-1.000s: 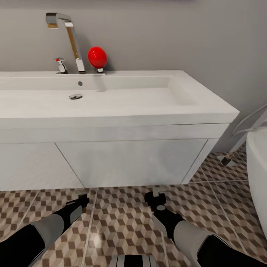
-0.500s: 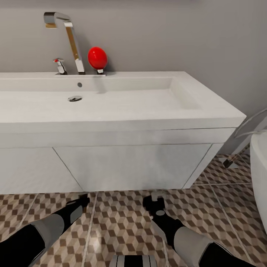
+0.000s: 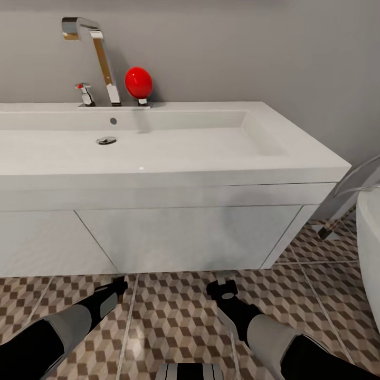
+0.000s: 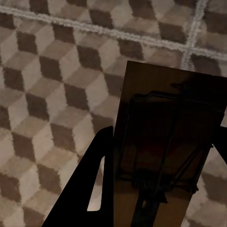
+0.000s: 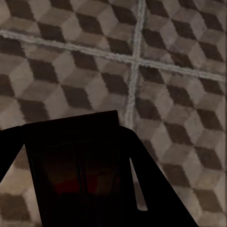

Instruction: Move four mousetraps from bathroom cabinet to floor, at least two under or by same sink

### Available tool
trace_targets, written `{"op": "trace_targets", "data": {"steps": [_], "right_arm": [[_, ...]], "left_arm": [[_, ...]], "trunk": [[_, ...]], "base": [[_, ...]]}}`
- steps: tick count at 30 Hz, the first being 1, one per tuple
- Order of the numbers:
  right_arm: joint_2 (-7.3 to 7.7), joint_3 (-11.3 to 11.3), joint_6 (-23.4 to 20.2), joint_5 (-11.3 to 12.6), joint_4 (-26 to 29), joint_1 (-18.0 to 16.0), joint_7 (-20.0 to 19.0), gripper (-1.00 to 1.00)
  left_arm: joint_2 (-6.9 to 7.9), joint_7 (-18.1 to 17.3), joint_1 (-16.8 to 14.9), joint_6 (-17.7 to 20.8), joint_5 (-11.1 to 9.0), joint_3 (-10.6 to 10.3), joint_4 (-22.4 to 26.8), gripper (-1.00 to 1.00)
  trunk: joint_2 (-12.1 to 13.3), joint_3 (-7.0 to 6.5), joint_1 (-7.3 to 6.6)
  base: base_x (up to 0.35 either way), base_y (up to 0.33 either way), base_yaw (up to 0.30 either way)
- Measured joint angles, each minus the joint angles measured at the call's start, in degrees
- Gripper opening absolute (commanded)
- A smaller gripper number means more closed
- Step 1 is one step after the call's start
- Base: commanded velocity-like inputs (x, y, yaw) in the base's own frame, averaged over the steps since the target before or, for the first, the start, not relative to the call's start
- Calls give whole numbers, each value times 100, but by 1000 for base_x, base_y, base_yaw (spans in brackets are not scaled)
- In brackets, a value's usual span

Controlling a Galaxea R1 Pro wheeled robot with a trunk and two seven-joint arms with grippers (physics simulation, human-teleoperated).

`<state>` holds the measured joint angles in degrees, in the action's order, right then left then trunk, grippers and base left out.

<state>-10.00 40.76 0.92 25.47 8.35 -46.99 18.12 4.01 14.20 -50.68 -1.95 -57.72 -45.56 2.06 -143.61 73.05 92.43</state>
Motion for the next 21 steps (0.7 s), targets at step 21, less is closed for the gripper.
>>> {"op": "trace_targets", "data": {"steps": [21], "right_arm": [[2,-71,160,79,50,0,-85,-100]], "left_arm": [[26,1,12,0,-5,-1,-19,-100]], "trunk": [[1,0,2]], "base": [[-18,44,9]]}}
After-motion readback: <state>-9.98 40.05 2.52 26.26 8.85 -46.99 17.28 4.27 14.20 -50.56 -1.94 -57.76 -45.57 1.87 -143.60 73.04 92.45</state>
